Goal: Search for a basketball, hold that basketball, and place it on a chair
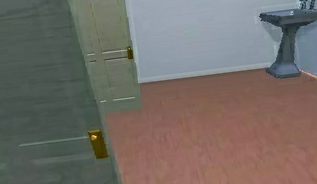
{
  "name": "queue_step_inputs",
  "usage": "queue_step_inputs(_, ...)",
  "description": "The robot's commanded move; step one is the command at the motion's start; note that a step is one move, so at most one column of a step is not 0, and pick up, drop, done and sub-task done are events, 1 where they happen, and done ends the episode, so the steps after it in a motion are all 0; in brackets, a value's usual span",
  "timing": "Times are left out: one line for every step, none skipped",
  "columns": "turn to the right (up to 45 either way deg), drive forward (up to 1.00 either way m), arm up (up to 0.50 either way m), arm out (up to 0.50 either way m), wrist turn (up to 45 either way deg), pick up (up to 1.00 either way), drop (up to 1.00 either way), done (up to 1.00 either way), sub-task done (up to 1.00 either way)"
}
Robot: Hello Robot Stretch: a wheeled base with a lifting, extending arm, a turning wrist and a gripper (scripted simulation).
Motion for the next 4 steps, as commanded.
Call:
queue_step_inputs(15.0,0.0,0.0,0.0,0.0,0.0,0.0,0.0,0.0)
queue_step_inputs(0.0,0.65,0.0,0.0,0.0,0.0,0.0,0.0,0.0)
queue_step_inputs(-9.0,0.0,0.0,0.0,0.0,0.0,0.0,0.0,0.0)
queue_step_inputs(0.0,0.4,0.0,0.0,0.0,0.0,0.0,0.0,0.0)
